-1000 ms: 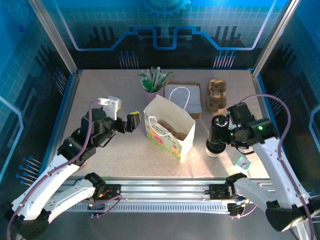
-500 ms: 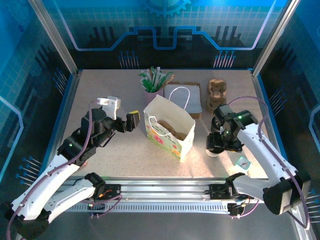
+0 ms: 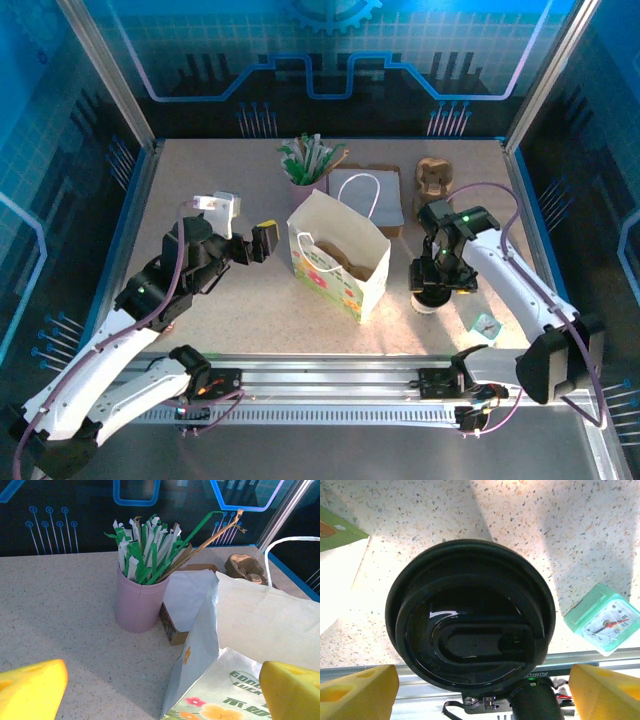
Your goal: Pack the takeout coffee
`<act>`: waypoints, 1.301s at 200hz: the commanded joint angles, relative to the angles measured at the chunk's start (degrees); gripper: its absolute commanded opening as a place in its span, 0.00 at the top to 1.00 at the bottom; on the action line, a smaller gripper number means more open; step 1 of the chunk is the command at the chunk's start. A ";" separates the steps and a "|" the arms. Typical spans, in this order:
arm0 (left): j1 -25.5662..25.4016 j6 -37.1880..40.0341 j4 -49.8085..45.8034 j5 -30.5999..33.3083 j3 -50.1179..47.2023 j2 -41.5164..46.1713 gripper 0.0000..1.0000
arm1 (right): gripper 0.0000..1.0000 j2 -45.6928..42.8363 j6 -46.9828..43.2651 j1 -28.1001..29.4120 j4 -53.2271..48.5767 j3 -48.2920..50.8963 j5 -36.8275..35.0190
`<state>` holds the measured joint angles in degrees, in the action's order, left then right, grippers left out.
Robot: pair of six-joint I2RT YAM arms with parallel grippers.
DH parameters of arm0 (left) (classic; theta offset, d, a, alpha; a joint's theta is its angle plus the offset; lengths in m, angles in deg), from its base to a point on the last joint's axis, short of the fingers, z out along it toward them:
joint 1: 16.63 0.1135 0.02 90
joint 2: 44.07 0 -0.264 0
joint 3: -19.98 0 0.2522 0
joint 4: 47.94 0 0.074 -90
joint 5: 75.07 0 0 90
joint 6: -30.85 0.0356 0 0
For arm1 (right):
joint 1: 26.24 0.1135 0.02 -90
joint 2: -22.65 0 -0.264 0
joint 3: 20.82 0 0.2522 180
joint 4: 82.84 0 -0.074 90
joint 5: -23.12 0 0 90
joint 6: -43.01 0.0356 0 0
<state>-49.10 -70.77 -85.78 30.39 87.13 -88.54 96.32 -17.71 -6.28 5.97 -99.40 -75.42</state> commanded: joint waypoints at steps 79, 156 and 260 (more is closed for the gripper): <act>0.35 1.41 0.59 1.49 -0.39 -0.17 0.01 | 0.15 2.05 -1.24 -0.05 2.24 -0.78 0.64; 0.35 1.42 0.28 1.31 -0.21 -0.36 0.01 | 0.13 1.76 -0.01 -0.02 2.18 1.60 -0.52; 0.36 1.32 0.00 1.01 -0.04 -0.79 0.01 | 0.25 2.09 0.42 -0.07 4.02 3.86 0.77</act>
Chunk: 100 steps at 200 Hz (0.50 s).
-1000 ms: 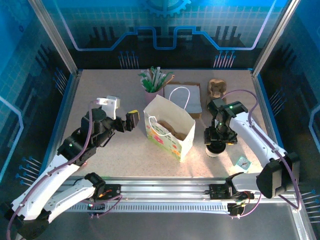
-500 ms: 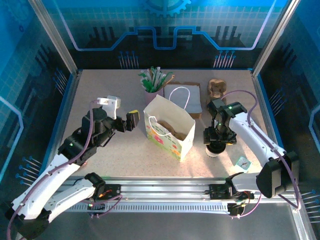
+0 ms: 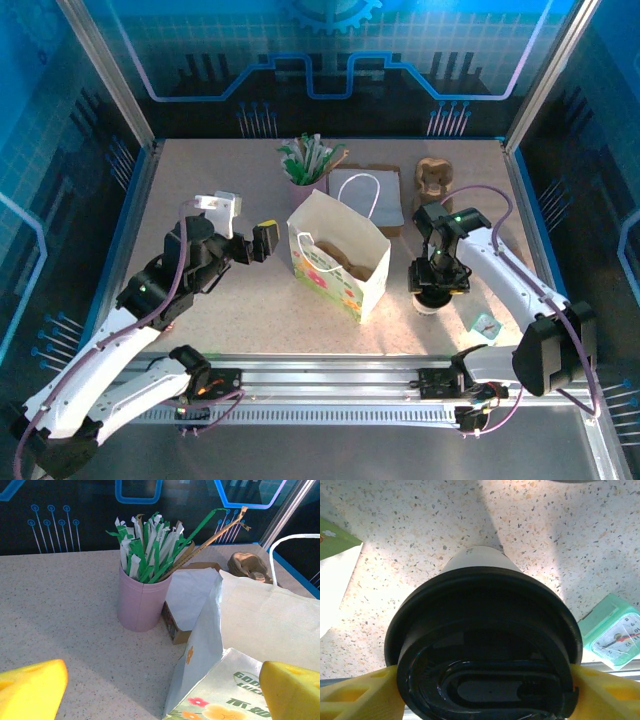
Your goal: Pack the takeout coffee
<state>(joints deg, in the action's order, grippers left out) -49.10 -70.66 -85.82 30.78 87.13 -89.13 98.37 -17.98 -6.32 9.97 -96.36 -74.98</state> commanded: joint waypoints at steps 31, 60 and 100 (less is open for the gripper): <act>0.31 1.27 0.07 0.59 0.05 -0.29 0.01 | 0.33 0.09 0.69 0.01 -0.16 0.79 0.39; 0.37 1.31 0.04 0.69 0.05 -0.28 0.01 | 0.35 -0.98 1.17 0.11 -2.08 -0.58 0.06; 0.31 1.30 0.06 0.91 0.05 -0.16 0.01 | 0.36 -2.96 1.14 0.73 -5.76 -2.85 -0.16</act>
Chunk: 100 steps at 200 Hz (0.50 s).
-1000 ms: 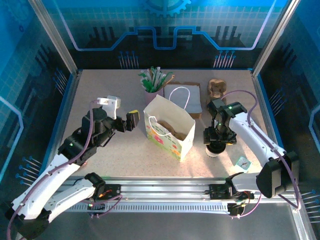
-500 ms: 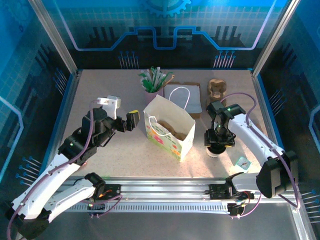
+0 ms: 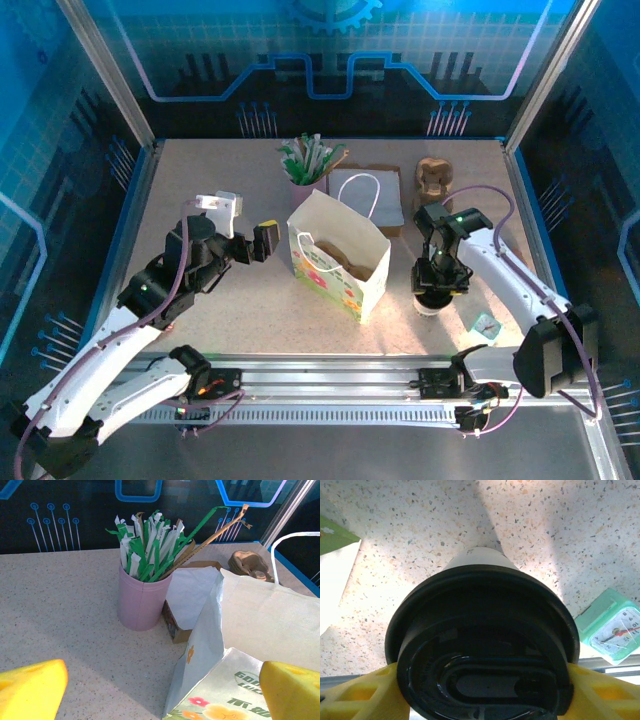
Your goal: Pack the takeout coffee
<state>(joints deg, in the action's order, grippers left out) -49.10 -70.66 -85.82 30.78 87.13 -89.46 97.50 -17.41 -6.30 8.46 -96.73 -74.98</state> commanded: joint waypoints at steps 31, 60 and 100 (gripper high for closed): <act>0.31 1.24 0.00 0.90 0.05 0.21 0.01 | 0.37 -3.66 0.20 0.74 -6.47 -4.01 -0.03; 0.32 1.18 -0.01 0.82 0.05 0.22 0.01 | 0.37 -4.75 -0.49 1.19 -8.87 -6.82 0.33; 0.31 1.22 0.03 0.89 0.05 0.21 0.01 | 0.37 -5.15 -1.17 2.42 -13.27 -12.57 -0.30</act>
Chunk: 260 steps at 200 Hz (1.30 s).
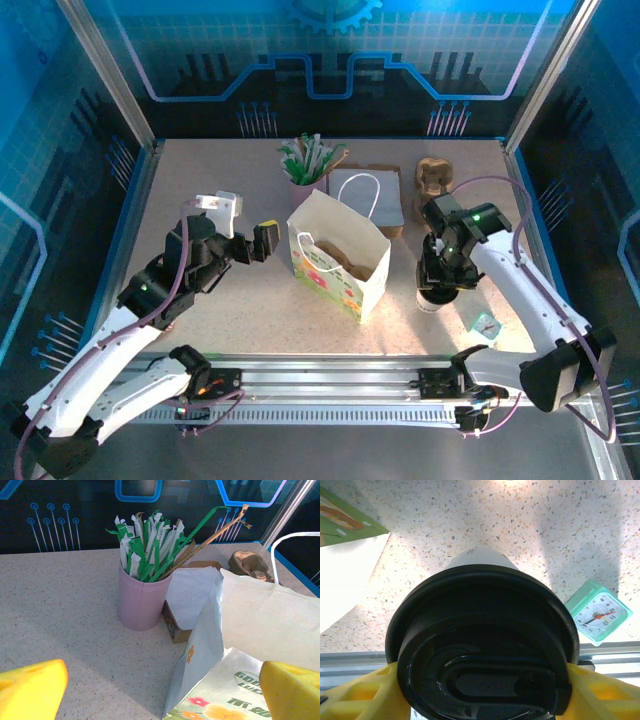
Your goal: Pack the takeout coffee
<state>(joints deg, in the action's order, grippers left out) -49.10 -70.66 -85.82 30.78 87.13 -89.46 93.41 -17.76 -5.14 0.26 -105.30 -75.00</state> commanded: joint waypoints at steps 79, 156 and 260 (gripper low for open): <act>0.31 1.22 -0.05 0.98 0.14 0.39 0.01 | 0.37 0.28 -0.95 3.93 -12.41 -15.09 -1.10; 0.37 1.13 -0.05 0.91 0.09 0.52 0.01 | 0.39 1.87 1.00 7.93 -16.76 -23.38 -1.18; 0.37 1.21 -0.09 1.09 0.10 0.61 0.01 | 0.43 2.29 1.18 10.58 -19.08 -35.79 2.02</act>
<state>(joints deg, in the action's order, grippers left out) -49.10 -70.66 -85.82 30.78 87.13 -89.44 96.14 -16.99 4.50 -9.49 -137.50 -74.89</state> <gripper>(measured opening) 0.991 0.627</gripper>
